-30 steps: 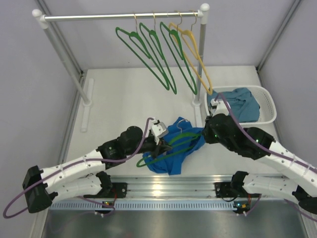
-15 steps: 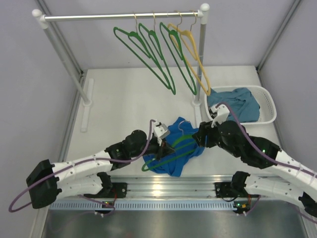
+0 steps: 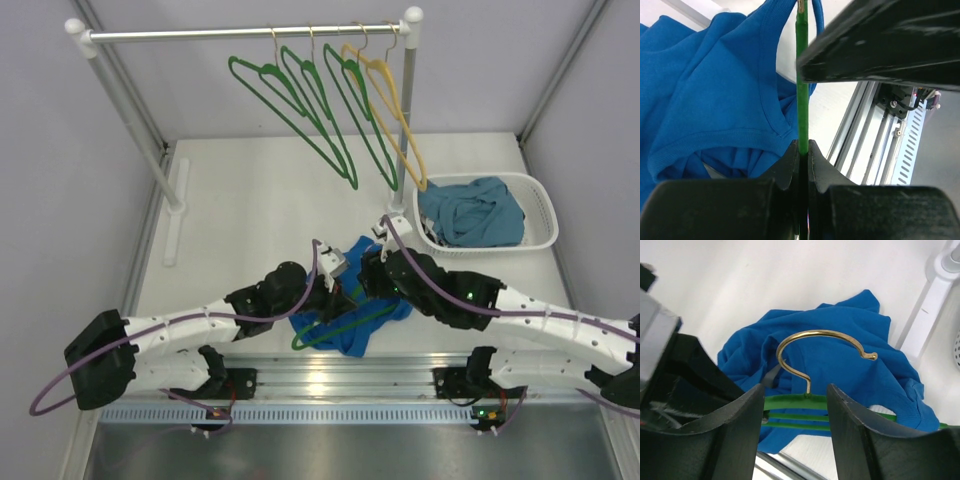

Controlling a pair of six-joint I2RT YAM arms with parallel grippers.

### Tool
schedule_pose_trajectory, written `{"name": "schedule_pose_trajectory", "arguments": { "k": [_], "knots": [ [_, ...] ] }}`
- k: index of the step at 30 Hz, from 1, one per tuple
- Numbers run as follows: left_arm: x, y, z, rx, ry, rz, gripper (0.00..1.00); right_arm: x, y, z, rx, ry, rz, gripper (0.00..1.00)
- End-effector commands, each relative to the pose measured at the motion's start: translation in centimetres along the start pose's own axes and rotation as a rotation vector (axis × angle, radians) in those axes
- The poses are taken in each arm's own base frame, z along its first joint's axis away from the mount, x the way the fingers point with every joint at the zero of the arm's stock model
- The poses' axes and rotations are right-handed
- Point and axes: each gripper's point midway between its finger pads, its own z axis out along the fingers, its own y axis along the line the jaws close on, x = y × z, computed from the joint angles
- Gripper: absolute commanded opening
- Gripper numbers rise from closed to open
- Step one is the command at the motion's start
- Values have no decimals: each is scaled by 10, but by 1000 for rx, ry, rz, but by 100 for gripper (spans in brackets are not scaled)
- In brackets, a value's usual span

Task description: Place the tank top on the hanger

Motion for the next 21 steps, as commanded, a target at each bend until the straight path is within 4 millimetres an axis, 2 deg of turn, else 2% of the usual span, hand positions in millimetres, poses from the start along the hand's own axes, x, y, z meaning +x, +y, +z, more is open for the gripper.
{"name": "schedule_pose_trajectory", "arguments": {
  "k": [1, 7, 13, 17, 20, 21],
  "knots": [
    [-49, -16, 0, 48, -172, 22, 0, -8, -4, 7, 67, -47, 30, 52],
    [-47, -19, 0, 71, -181, 15, 0, -2, -10, 12, 90, -69, 50, 51],
    [-44, -24, 4, 104, -167, 6, 0, 4, -11, 17, 98, -78, 57, 45],
    [-46, -25, 2, 109, -184, 0, 1, 10, -13, 19, 107, -70, 55, 33],
    [-45, -27, 3, 118, -181, -2, 4, 11, -17, 18, 117, -75, 56, 19],
    [-44, -27, 4, 118, -176, -5, 6, 11, -17, 18, 118, -76, 54, 11]
  ]
}}
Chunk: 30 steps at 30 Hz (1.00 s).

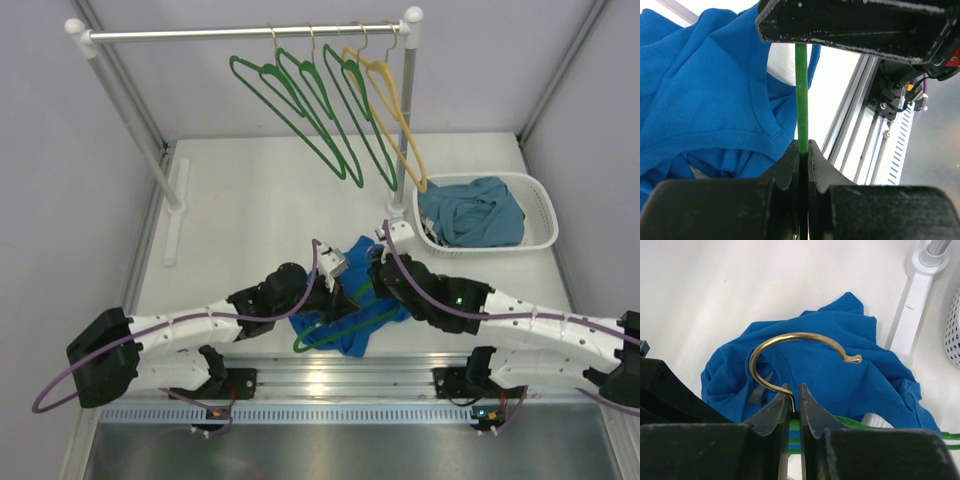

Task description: Place the tank top on the hanger

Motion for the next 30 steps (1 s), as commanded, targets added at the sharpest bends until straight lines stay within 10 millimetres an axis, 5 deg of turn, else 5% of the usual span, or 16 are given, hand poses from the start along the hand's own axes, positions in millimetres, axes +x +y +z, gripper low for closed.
{"name": "schedule_pose_trajectory", "arguments": {
  "k": [1, 6, 12, 13, 19, 22, 27, 30],
  "knots": [
    [-44, -23, 2, 94, -160, 45, 6, -6, 0, -4, 1, -39, 23, 6],
    [-44, -25, 5, 102, -152, 42, 12, -4, -4, -6, 3, -45, 21, 0],
    [-50, -22, 8, 77, -152, 27, 29, -6, -7, -12, -11, -57, 23, 0],
    [-51, -22, 8, 74, -152, 25, 40, -6, -7, -13, -14, -57, 25, 0],
    [-64, -19, 4, 35, -180, 22, 41, -4, -6, -20, -62, -62, 14, 0],
    [-77, -16, -7, -7, -236, 5, 52, 0, -6, -23, -83, -52, -1, 0],
    [-100, 0, -34, -146, -337, -34, 55, 7, -7, -27, -106, -42, -15, 0],
    [-97, 10, -42, -220, -310, -85, 59, 9, -10, -28, -105, -36, -16, 0]
  ]
}}
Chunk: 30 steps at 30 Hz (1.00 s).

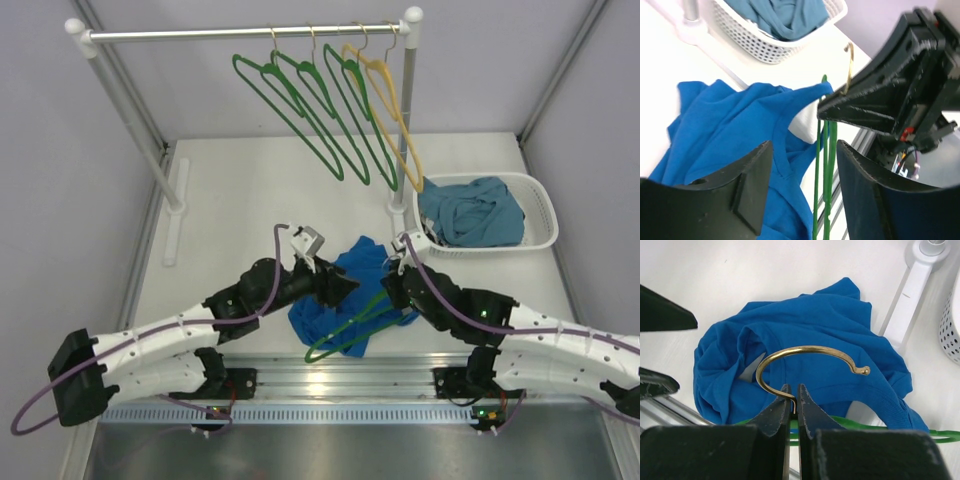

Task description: Place the tank top on the hanger

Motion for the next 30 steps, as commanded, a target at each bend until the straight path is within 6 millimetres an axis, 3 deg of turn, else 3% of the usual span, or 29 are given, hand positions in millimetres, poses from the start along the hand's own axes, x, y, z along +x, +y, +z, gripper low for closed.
{"name": "schedule_pose_trajectory", "arguments": {
  "k": [1, 5, 9, 18, 23, 30],
  "knots": [
    [-18, 11, -6, -111, -23, -55, 60, -8, 7, -6, -43, -30, 5, 0],
    [18, 25, -9, -216, 199, -110, 59, -8, 5, -9, -47, -34, 14, 0],
    [54, 17, -4, -160, 375, -161, 56, -6, 4, -10, -45, -31, 14, 0],
    [112, 4, -1, -59, 659, -225, 48, -3, 1, -12, -42, -31, 27, 0],
    [133, -5, -2, 13, 739, -266, 45, -3, 0, -12, -36, -33, 28, 0],
    [158, 1, -1, 10, 814, -285, 44, -5, 1, -11, -35, -37, 34, 0]
  ]
}}
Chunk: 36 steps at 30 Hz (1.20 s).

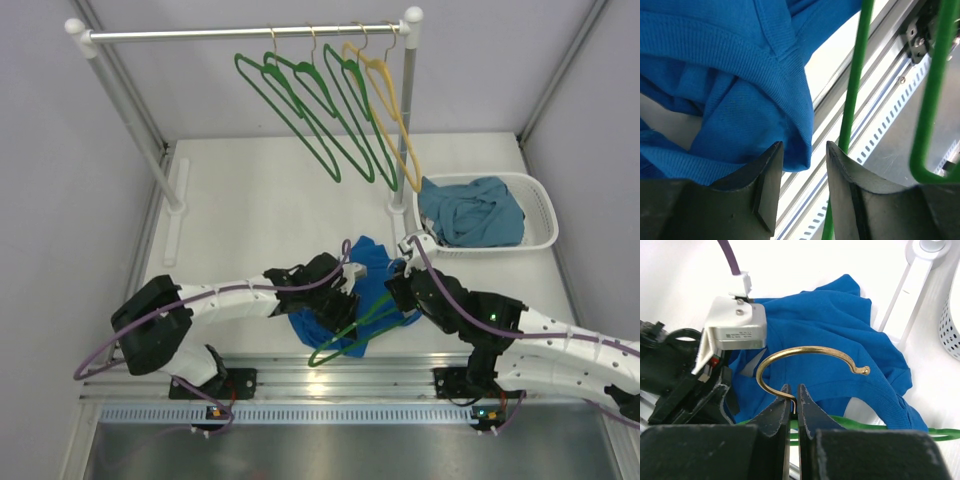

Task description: Place the tank top on the hanger

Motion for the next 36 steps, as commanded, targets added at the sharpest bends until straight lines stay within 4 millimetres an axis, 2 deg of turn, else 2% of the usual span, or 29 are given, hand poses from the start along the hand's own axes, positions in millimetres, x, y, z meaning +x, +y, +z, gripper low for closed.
{"name": "schedule_pose_trajectory", "arguments": {
  "k": [1, 7, 18, 21, 22, 23, 26, 29, 31, 33, 36],
  "knots": [
    [-5, -11, 5, 53, 8, 17, 44, -8, 5, -2, -15, -33, 20, 0],
    [-5, -6, 19, 32, 15, 19, 45, -8, 5, -2, -16, -36, 23, 0],
    [-3, -15, 41, 62, 17, 43, 44, -6, 4, -1, -11, -32, 25, 0],
    [-6, -21, 41, 94, -3, 53, 36, -5, 3, -1, -7, -30, 24, 0],
    [-4, -22, 41, 103, -2, 52, 31, -6, 3, -1, -6, -32, 26, 0],
    [-2, -23, 40, 113, 3, 50, 22, -5, 3, -1, -4, -32, 25, 0],
    [-7, -29, 39, 140, -22, 63, 8, -6, 2, -2, 0, -33, 25, 0],
    [-8, -31, 36, 147, -35, 70, 1, -5, 0, -2, 7, -31, 22, 0],
    [-8, -32, 35, 154, -37, 71, 3, -6, 0, -2, 8, -33, 22, 0],
    [-7, -30, 36, 151, -29, 68, 15, -6, 0, -2, 8, -34, 25, 0],
    [-5, -27, 41, 143, -12, 63, 26, -5, 0, -2, 10, -31, 22, 0]
  ]
}}
